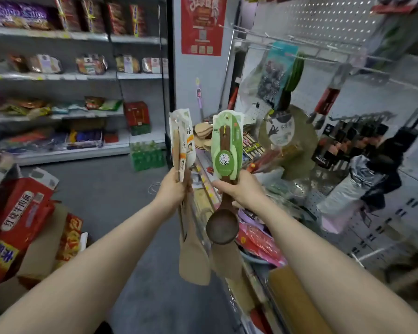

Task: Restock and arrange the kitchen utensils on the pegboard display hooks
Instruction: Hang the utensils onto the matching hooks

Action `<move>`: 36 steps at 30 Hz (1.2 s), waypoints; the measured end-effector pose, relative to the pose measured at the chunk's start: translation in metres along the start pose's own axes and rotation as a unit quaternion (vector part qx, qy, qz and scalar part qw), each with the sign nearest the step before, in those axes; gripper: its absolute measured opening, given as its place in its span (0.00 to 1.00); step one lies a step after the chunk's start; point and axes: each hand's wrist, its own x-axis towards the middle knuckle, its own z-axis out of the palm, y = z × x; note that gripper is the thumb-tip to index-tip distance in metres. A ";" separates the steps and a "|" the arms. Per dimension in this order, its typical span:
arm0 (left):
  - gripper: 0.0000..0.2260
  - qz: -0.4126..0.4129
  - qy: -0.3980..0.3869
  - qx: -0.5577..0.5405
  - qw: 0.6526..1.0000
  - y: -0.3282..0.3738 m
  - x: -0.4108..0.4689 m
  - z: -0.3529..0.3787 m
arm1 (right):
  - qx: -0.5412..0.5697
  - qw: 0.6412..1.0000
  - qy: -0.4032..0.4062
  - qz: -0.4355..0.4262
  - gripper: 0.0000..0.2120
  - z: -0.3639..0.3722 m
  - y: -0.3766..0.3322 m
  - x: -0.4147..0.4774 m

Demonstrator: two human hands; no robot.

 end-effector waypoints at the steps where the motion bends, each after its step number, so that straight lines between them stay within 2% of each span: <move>1: 0.11 -0.004 0.009 0.007 1.000 0.002 0.018 -0.005 | 0.007 1.000 -0.004 -0.004 0.23 0.003 -0.003 0.021; 3: 0.11 -0.009 0.028 0.018 0.999 0.005 0.052 -0.016 | 0.015 1.000 -0.015 -0.013 0.27 0.011 -0.010 0.064; 6: 0.10 -0.020 0.049 0.000 0.999 0.009 0.094 -0.032 | 0.029 0.999 -0.032 -0.022 0.27 0.023 -0.023 0.116; 9: 0.07 -0.023 0.075 -0.004 0.997 0.006 0.134 -0.054 | 0.046 0.998 -0.034 -0.038 0.34 0.044 -0.032 0.168; 12: 0.08 -0.024 0.080 -0.003 0.996 -0.004 0.176 -0.074 | 0.061 0.996 -0.052 -0.031 0.34 0.069 -0.036 0.217; 14: 0.11 -0.018 0.076 0.005 0.997 -0.016 0.209 -0.088 | 0.062 0.996 -0.053 -0.026 0.32 0.083 -0.043 0.246; 18: 0.12 -0.016 0.059 -0.003 0.998 -0.034 0.284 -0.120 | 0.076 0.995 -0.051 -0.030 0.19 0.109 -0.067 0.303; 22: 0.11 -0.016 0.035 -0.024 0.999 -0.033 0.355 -0.159 | 0.060 0.997 -0.039 -0.020 0.29 0.136 -0.097 0.364; 25: 0.11 -0.019 0.010 -0.013 1.000 -0.035 0.406 -0.186 | 0.061 0.998 -0.018 -0.009 0.32 0.152 -0.110 0.407; 29: 0.11 -0.030 -0.014 -0.014 0.999 -0.046 0.471 -0.203 | 0.073 0.997 -0.003 0.024 0.28 0.166 -0.115 0.455; 32: 0.09 -0.045 -0.039 -0.040 0.997 -0.059 0.519 -0.201 | 0.062 0.997 0.009 0.035 0.36 0.170 -0.104 0.493; 33: 0.09 -0.048 -0.044 -0.042 0.997 -0.062 0.534 -0.198 | 0.060 0.998 0.009 0.035 0.35 0.170 -0.100 0.502; 36: 0.10 -0.056 -0.066 -0.040 0.995 -0.069 0.584 -0.180 | 0.049 0.998 0.018 0.036 0.20 0.166 -0.092 0.539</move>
